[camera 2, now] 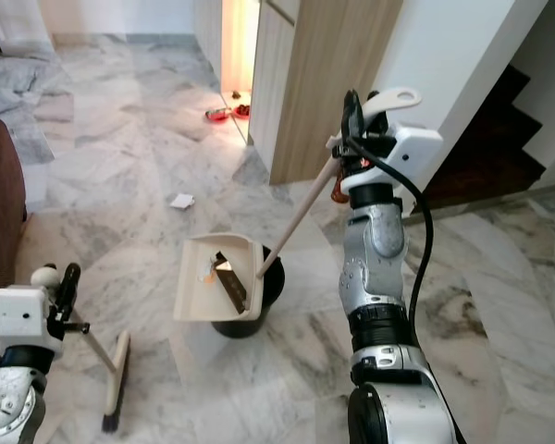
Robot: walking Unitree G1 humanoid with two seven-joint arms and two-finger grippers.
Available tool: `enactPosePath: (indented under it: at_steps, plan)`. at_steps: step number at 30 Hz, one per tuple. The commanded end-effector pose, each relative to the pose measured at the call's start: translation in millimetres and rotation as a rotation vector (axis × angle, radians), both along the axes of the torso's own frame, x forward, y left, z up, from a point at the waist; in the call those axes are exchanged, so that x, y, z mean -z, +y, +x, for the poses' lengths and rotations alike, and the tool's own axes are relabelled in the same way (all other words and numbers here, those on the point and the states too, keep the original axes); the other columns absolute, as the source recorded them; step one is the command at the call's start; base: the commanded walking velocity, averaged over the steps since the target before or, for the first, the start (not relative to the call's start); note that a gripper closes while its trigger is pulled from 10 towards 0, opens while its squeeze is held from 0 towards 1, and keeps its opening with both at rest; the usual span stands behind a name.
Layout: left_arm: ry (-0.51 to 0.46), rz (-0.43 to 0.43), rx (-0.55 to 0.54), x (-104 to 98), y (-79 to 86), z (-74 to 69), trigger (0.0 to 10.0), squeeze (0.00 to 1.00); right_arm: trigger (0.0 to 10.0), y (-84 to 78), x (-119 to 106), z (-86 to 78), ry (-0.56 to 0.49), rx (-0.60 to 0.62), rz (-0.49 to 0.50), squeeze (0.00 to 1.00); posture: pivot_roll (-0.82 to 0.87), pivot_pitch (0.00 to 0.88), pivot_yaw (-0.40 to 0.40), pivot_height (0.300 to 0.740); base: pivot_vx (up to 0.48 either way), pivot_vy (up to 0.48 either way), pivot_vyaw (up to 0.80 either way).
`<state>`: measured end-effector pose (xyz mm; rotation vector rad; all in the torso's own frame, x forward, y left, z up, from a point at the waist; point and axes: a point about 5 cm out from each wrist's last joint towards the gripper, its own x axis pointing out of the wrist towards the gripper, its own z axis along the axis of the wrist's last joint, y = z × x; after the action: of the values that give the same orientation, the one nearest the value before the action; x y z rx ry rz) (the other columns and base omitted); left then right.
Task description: Sweep floor
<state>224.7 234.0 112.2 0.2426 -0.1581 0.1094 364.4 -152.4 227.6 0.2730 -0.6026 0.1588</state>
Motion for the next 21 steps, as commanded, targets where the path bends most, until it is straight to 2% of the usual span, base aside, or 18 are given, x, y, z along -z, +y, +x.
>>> enactPosePath:
  at_steps: [1, 21]
  plan:
    - [-0.048, 0.022, 0.009, -11.1, -2.8, 0.6, 10.0, 0.00, 10.0, -4.2, -16.4, -1.6, -0.080, 0.023, 0.014, 0.00, 0.17, 0.008, -0.169, 0.740, 0.349, 0.000, 0.00]
    - [-0.049, 0.028, 0.010, -11.7, -3.1, -0.2, 10.0, 0.00, 10.0, -8.2, -16.9, 1.2, -0.069, 0.051, 0.043, 0.00, 0.18, 0.000, -0.166, 0.740, 0.412, 0.000, 0.00]
